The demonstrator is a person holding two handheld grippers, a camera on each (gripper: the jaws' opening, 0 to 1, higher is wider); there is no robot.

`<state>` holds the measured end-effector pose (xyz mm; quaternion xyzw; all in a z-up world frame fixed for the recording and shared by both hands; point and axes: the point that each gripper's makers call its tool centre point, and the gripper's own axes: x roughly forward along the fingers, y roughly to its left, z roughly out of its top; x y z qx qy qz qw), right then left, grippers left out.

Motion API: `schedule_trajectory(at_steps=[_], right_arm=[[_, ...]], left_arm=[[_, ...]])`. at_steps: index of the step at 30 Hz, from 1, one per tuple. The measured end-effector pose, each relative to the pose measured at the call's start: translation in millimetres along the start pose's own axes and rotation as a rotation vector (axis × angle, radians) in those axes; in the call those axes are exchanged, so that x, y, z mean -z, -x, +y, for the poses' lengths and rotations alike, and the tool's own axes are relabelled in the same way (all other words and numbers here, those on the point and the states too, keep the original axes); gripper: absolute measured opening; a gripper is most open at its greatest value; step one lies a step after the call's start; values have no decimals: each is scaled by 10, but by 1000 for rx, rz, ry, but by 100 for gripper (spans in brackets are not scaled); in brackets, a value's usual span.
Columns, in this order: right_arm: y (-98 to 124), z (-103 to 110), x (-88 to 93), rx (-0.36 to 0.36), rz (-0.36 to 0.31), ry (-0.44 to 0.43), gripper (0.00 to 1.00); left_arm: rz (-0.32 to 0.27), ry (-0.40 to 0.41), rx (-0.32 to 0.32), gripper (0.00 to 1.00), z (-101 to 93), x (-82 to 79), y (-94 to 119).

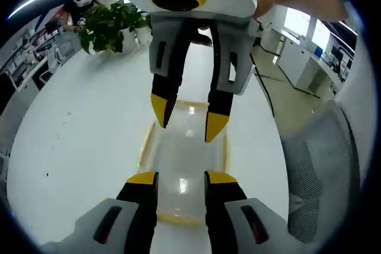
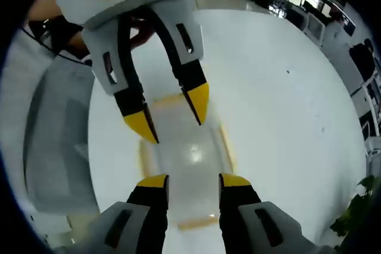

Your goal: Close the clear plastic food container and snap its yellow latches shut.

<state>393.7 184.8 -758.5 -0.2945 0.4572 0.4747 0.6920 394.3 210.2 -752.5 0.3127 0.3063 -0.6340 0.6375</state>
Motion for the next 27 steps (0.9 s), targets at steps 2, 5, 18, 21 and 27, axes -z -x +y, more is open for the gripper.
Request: schedule_trajectory(at_steps=[2, 5, 18, 21, 27], right_arm=[[4, 8, -27, 0, -6, 6, 31], [-7, 9, -39, -4, -10, 10, 31], [-10, -37, -160, -7, -50, 30, 33], [-25, -57, -170, -6, -49, 41, 34], [-24, -108, -235, 3, -63, 57, 36]], left_arm=[[3, 1, 1, 29, -11, -3, -13], [2, -1, 5, 29, -25, -6, -22], [-20, 47, 10, 32, -99, -61, -94], [-11, 47, 9, 33, -106, -46, -119], [-12, 52, 4, 40, -146, -58, -126]])
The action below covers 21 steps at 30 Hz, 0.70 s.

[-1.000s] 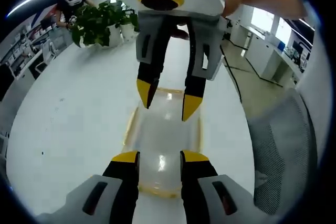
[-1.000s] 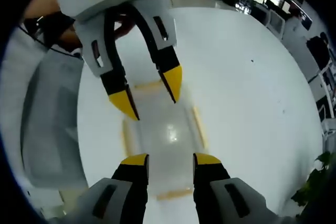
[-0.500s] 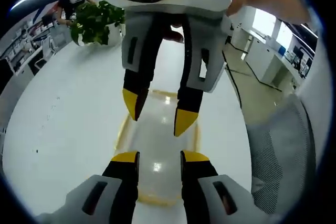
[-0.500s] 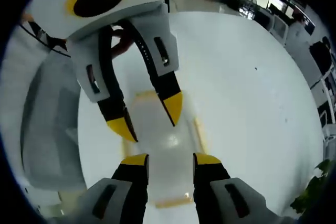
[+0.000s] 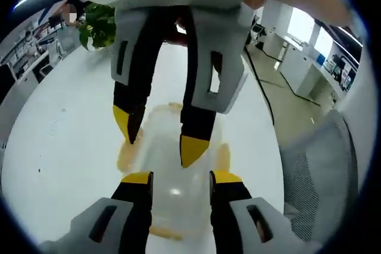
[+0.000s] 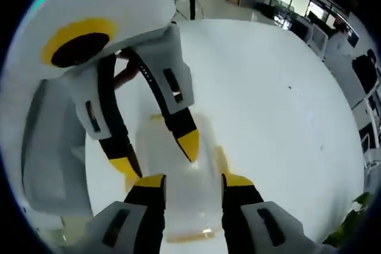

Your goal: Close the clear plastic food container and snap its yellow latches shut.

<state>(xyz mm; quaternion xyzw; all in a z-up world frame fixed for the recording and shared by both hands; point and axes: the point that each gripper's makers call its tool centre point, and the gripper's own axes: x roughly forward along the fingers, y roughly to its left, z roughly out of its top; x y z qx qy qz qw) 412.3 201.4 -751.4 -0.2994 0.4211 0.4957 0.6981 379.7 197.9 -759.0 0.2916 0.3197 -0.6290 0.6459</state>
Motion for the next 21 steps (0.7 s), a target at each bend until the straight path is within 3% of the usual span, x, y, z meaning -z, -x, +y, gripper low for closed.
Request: schedule_trajectory(at_steps=[7, 14, 21], right_arm=[[-18, -99, -57, 12, -11, 5, 43], [-100, -117, -40, -25, 5, 17, 45], [-189, -84, 4, -93, 32, 29, 48]], left_arm=[[6, -54, 11, 48, -94, 15, -27], [13, -108, -7, 56, -172, 51, -51], [21, -188, -79, 57, -170, 84, -90]])
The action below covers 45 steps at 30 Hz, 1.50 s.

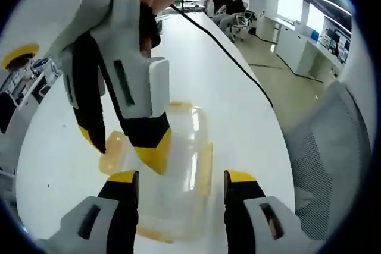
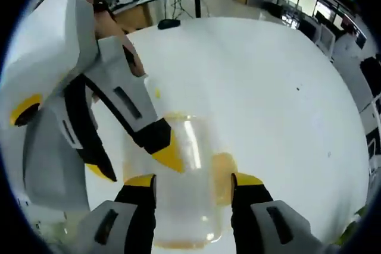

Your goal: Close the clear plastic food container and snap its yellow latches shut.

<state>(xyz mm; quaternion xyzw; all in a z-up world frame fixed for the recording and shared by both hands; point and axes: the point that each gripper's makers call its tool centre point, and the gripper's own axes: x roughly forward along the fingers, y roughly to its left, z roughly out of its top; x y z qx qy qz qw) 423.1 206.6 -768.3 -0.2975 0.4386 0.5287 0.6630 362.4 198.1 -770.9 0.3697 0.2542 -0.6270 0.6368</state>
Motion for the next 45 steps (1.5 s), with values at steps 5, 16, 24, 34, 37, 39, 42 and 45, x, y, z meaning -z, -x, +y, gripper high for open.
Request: schedule_trajectory(at_steps=[5, 16, 24, 34, 37, 39, 42, 45], right_arm=[[-65, 40, 34, -56, 25, 7, 46], [-82, 49, 56, -123, 57, -2, 47], [-98, 61, 56, -135, 82, 2, 45], [-123, 40, 78, -159, 87, -47, 36], [-124, 30, 63, -160, 88, -53, 37], [-116, 45, 50, -154, 101, -45, 38], [-104, 45, 53, -150, 98, -38, 39], [-89, 39, 46, -148, 94, -38, 39]], left_arm=[[7, -36, -53, 55, 6, 11, -28], [48, -71, -152, 52, 44, 18, -73], [66, -66, -172, 49, 67, 31, -82], [62, -50, -191, 45, 76, 38, -64], [60, -64, -189, 46, 68, 40, -70], [62, -75, -188, 46, 63, 32, -76], [62, -78, -188, 47, 61, 24, -77], [63, -86, -186, 47, 59, 18, -77]])
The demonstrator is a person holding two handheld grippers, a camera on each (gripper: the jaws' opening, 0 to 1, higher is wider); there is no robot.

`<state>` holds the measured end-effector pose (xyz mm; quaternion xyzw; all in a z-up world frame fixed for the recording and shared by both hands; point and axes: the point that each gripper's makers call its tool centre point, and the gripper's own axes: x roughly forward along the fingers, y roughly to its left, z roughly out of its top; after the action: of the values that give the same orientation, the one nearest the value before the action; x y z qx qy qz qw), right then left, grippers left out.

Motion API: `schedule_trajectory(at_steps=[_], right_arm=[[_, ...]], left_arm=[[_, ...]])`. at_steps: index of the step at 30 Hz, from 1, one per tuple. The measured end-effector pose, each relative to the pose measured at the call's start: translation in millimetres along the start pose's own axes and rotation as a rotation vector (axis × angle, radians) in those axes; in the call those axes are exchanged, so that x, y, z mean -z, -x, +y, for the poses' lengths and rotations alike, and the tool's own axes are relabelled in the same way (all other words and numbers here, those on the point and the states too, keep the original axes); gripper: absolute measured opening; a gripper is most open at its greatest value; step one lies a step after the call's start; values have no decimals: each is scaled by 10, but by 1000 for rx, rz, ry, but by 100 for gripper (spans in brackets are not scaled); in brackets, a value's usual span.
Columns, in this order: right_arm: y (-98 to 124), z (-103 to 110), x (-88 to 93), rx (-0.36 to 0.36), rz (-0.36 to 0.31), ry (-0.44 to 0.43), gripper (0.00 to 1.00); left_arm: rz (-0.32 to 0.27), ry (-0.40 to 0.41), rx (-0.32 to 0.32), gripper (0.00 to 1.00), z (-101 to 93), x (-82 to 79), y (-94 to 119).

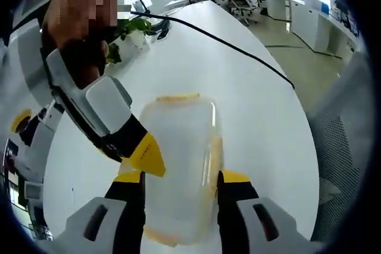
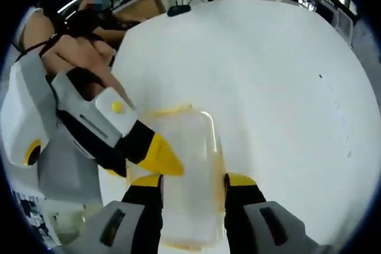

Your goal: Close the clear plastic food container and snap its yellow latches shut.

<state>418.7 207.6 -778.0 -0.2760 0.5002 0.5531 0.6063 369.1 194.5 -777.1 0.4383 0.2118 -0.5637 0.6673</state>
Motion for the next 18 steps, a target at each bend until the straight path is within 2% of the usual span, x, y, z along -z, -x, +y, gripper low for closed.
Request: schedule_trajectory(at_steps=[5, 7, 9, 16, 18], right_arm=[[21, 22, -26, 27, -13, 39, 40], [2, 5, -54, 45, -42, 22, 44], [-3, 18, -54, 50, -49, 20, 49], [53, 3, 7, 85, -35, 41, 55], [78, 19, 16, 87, -41, 45, 57]], left_arm=[[-1, -15, 2, 48, -1, -9, 15], [9, -42, 8, 50, -13, -1, 16], [8, -36, 28, 55, -53, 1, 12], [32, -26, 42, 58, -42, 81, 64], [51, -51, 50, 61, -51, 125, 77]])
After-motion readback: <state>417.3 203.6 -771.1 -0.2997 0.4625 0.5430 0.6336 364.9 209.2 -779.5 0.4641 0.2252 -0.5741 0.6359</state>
